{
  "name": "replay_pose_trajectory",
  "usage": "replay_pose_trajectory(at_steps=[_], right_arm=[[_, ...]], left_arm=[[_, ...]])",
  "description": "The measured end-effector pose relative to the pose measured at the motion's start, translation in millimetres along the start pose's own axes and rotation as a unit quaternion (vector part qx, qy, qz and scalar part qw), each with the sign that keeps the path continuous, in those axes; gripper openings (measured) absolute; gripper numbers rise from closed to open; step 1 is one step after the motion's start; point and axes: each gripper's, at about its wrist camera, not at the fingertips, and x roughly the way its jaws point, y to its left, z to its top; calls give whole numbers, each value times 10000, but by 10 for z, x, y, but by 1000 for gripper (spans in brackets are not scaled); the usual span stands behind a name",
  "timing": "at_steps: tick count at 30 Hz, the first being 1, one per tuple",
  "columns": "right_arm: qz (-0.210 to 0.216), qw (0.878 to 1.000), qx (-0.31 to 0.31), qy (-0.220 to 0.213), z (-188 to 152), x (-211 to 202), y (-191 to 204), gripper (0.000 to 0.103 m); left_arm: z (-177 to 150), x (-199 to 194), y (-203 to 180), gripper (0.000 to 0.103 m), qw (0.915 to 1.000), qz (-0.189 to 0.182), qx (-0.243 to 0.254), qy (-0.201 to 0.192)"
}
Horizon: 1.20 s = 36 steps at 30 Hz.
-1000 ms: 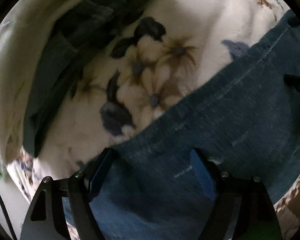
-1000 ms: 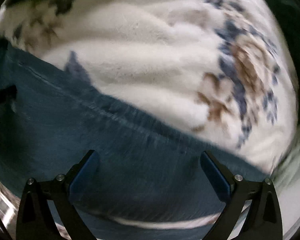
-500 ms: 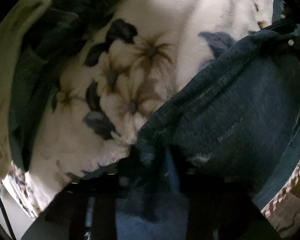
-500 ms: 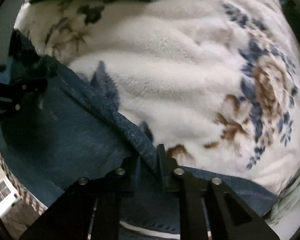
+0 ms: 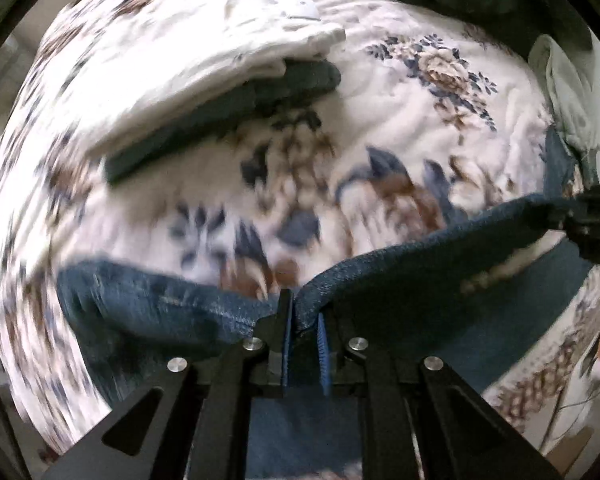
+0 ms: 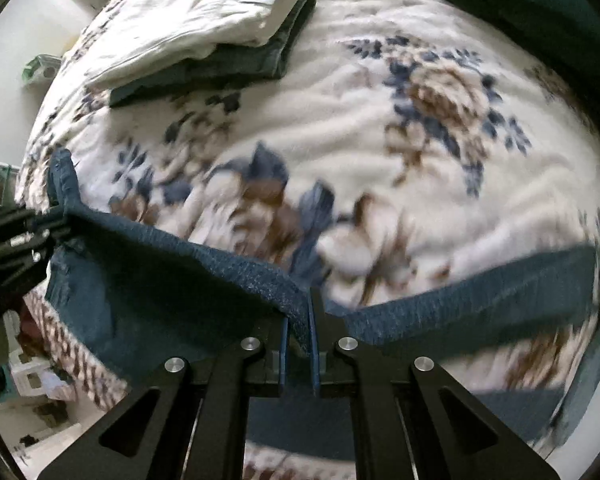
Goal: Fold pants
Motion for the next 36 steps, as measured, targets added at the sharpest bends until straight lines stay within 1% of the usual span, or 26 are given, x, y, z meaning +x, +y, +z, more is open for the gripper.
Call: replay_pose_trajectory(at_steps=[1, 3, 4, 6, 7, 9, 11, 13, 14, 15, 17, 18, 20, 21, 23, 24, 25, 26, 27, 30, 33, 35, 36], right_arm=[[0, 10000, 32, -8, -159, -92, 50, 9], [-75, 10000, -59, 26, -574, -223, 148, 9], [-113, 9999, -106, 47, -730, -197, 209, 9], [-276, 9990, -298, 182, -1106, -85, 357, 9], [-350, 9985, -323, 254, -1281, 6, 406, 9], [-459, 9971, -372, 478, -1500, 235, 458, 9], [-526, 9960, -351, 638, -1645, 445, 473, 9], [-586, 9950, -288, 761, -1719, 622, 470, 9], [-582, 9950, -247, 768, -1730, 660, 458, 9], [-577, 9950, -145, 800, -1734, 708, 425, 9], [-509, 9946, 87, 901, -1737, 769, 360, 10], [-496, 9943, 145, 928, -1744, 774, 348, 14], [-464, 9937, 264, 981, -1769, 758, 323, 15], [-438, 9935, 343, 995, -1789, 725, 300, 17], [-304, 9933, 541, 977, -1803, 618, 240, 23], [-239, 9930, 631, 965, -1821, 559, 214, 33], [-147, 9926, 729, 958, -1837, 496, 194, 56], [5, 9914, 869, 983, -1861, 431, 162, 72], [102, 9897, 988, 1027, -1886, 376, 142, 100], [63, 9889, 1185, 898, -1943, 148, 86, 101], [-320, 9881, 1355, 649, -1919, -90, -64, 101], [-629, 9843, 1573, 500, -1854, -214, -239, 101], [-703, 9824, 1675, 431, -1845, -251, -316, 101]], left_arm=[[-135, -16, -75, 9, 9999, -30, -169, 11], [-479, 49, -193, 9, 9991, 25, -424, 38], [-590, 115, -244, 9, 9982, 23, -588, 102], [-893, 293, -291, 9, 9946, -3, -977, 351], [-1007, 391, -294, 9, 9920, -53, -1170, 474], [-1195, 648, -262, 9, 9856, -114, -1525, 724], [-1364, 939, -259, 9, 9802, -66, -1737, 949], [-1412, 1130, -264, 9, 9772, -62, -1837, 1064], [-1416, 1188, -281, 10, 9780, -15, -1791, 1068], [-1408, 1227, -303, 12, 9792, 42, -1725, 1069], [-1398, 1234, -327, 14, 9794, 101, -1706, 1073], [-1396, 1205, -340, 15, 9792, 114, -1725, 1059], [-1408, 1130, -374, 25, 9786, 207, -1754, 1055], [-1432, 1080, -382, 36, 9771, 253, -1814, 1078], [-1491, 938, -385, 51, 9743, 201, -2006, 1006], [-1520, 866, -392, 71, 9732, 252, -2061, 986], [-1547, 779, -400, 89, 9723, 310, -2113, 945], [-1571, 682, -408, 91, 9716, 367, -2170, 874], [-1583, 582, -423, 91, 9712, 443, -2204, 785], [-1520, 357, -530, 91, 9727, 669, -2137, 607], [-1323, 230, -630, 91, 9769, 901, -1899, 395], [-1123, 210, -706, 91, 9800, 1032, -1686, 236], [-1000, 237, -774, 91, 9817, 1046, -1581, 179]])
